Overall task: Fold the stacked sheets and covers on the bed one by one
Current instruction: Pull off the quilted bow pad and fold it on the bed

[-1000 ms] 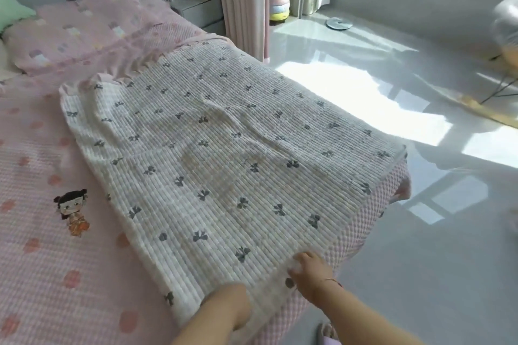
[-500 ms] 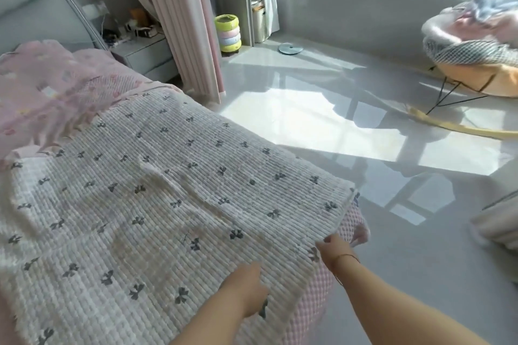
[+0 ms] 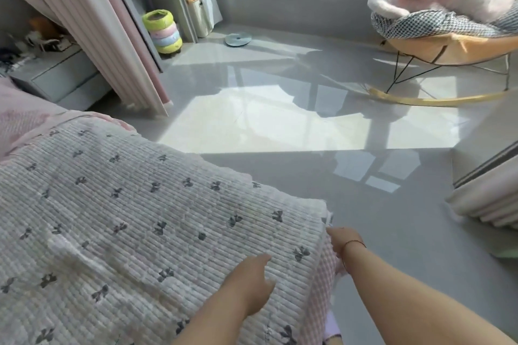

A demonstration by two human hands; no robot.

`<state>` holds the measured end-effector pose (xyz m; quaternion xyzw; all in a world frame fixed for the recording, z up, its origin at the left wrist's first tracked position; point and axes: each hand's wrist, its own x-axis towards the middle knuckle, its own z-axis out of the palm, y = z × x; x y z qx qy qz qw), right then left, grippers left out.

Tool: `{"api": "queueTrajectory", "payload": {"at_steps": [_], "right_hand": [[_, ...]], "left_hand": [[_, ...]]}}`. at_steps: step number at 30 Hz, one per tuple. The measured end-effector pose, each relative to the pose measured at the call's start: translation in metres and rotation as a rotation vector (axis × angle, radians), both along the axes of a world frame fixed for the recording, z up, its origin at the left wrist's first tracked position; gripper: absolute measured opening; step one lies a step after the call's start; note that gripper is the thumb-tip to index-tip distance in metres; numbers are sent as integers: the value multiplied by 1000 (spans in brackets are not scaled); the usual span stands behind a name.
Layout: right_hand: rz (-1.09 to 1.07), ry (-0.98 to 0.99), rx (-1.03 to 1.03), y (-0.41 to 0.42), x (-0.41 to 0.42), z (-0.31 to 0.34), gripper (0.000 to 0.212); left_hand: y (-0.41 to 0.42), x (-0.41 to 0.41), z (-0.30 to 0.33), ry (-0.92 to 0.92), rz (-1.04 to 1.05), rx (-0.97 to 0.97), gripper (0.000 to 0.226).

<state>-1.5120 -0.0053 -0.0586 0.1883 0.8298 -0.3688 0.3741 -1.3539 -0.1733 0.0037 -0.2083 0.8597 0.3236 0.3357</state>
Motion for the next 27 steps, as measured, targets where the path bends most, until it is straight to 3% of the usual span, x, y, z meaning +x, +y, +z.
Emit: {"api": "queueTrajectory", "payload": {"at_steps": [5, 11, 17, 20, 21, 25, 27], "right_hand": [[-228, -134, -63, -7, -71, -50, 22], [-353, -267, -129, -32, -129, -88, 60], [-404, -290, -261, -56, -178, -96, 37], [-404, -335, -291, -52, -192, -133, 68], [-434, -320, -310, -54, -197, -143, 68], [-342, -255, -370, -89, -200, -71, 63], [-240, -153, -392, -102, -195, -38, 46]], "left_hand": [[6, -82, -27, -4, -7, 14, 55], [-6, -145, -53, -105, 28, 53, 52], [-22, -175, -68, -127, 109, 43, 49], [-26, -179, -61, -104, 182, 70, 47], [-28, -180, -59, -95, 208, 74, 47], [-34, -177, -45, -75, 288, 94, 47], [-37, -172, -35, -51, 360, 116, 45]]}}
